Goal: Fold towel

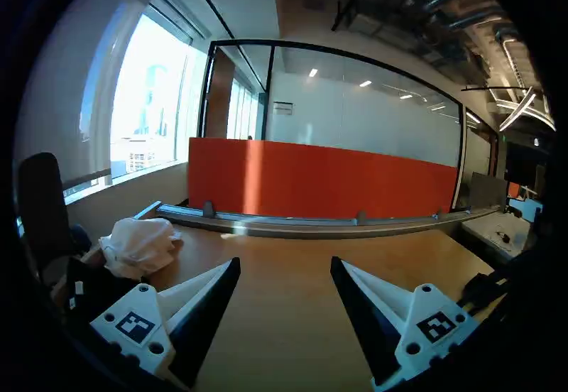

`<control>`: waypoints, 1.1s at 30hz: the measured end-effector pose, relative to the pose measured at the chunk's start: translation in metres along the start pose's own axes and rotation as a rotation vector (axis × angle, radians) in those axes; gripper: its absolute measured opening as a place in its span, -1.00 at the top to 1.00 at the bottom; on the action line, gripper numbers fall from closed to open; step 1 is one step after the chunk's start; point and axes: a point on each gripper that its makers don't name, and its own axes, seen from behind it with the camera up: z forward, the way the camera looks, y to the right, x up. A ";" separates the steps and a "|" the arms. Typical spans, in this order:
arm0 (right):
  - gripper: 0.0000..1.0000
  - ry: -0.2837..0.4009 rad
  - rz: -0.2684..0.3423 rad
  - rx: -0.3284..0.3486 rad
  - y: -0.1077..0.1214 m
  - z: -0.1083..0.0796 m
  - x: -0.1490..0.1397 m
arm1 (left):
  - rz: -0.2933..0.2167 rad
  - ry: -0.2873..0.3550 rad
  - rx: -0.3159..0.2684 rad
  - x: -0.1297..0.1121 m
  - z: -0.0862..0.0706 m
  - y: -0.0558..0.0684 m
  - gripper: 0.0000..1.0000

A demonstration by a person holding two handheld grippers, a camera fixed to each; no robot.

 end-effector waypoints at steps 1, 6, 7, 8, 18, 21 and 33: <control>-0.91 0.004 0.002 0.003 -0.004 0.001 0.000 | -0.001 0.008 0.002 0.002 0.000 -0.001 -0.88; -0.91 0.008 0.003 0.009 -0.016 0.003 0.001 | 0.003 0.032 0.008 0.006 -0.002 -0.004 -0.88; -0.91 0.008 0.003 0.009 -0.018 0.003 0.002 | 0.007 0.036 0.010 0.007 -0.002 -0.005 -0.88; -0.91 0.008 0.002 0.009 -0.020 0.003 0.003 | 0.010 0.039 0.011 0.007 -0.002 -0.006 -0.88; -0.91 0.010 -0.007 0.026 -0.040 0.006 0.005 | 0.039 0.086 0.018 0.006 -0.007 -0.009 -0.88; -0.92 0.003 -0.016 0.038 -0.048 0.006 0.002 | 0.052 0.100 0.025 0.005 -0.009 -0.012 -0.88; -0.94 -0.001 -0.033 0.052 -0.075 0.004 -0.011 | 0.094 0.120 0.043 -0.030 -0.004 -0.027 -0.88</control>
